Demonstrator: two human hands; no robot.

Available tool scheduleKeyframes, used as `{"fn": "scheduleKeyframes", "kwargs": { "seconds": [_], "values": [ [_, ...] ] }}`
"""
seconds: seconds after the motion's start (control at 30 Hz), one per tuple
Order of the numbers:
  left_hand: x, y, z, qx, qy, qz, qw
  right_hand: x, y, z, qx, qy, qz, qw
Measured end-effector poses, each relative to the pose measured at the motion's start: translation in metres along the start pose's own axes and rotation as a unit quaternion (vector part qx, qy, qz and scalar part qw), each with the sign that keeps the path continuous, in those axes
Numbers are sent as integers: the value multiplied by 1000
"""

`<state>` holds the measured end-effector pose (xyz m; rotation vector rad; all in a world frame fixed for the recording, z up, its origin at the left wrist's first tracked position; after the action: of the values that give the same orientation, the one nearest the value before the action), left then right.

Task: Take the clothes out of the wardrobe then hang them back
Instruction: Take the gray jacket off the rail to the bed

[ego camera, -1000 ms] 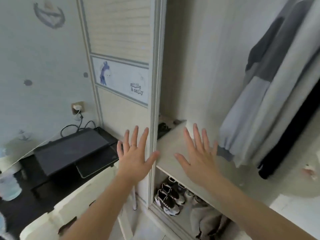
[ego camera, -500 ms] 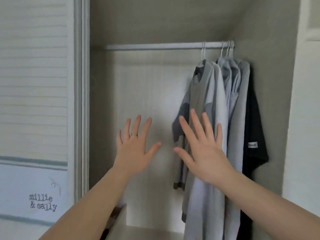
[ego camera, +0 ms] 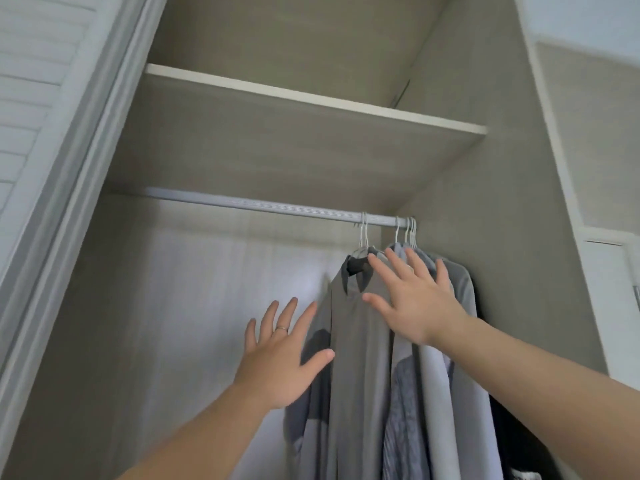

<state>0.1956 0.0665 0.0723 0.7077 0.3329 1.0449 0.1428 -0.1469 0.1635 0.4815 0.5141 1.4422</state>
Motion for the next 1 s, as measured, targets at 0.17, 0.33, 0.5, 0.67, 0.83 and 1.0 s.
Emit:
{"fn": "scheduleKeyframes", "kwargs": {
  "seconds": [0.17, 0.33, 0.5, 0.67, 0.83, 1.0],
  "values": [
    [1, -28, 47, 6, 28, -91, 995, 2, -15, 48, 48, -15, -65, 997],
    [-4, -51, 84, 20, 30, -158, 987, 11, -18, 79, -25, -20, -109, 994],
    [-13, -64, 114, 12, 22, -239, 971, 19, -10, 101, 20, -40, -32, 998],
    [-18, -72, 137, 4, 2, -441, 897, 29, -3, 123, 92, -102, 71, 988],
    [-26, -84, 146, 15, -16, -526, 850, 36, -1, 134, 122, -125, 128, 976],
    [-29, -83, 149, 17, -33, -514, 857, 47, -18, 141, 125, -149, -27, 981]
  ]
}}
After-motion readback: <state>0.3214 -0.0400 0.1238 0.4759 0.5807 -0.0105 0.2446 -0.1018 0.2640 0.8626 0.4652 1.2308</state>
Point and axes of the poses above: each hand's wrist, its own z-axis towards the middle knuckle, its own y-axis out of the back of the hand, x = y × z, the point moved 3 cm from there along z, towards the middle knuckle, and after that the axes turned 12 degrees about -y, right-handed, at the moved point
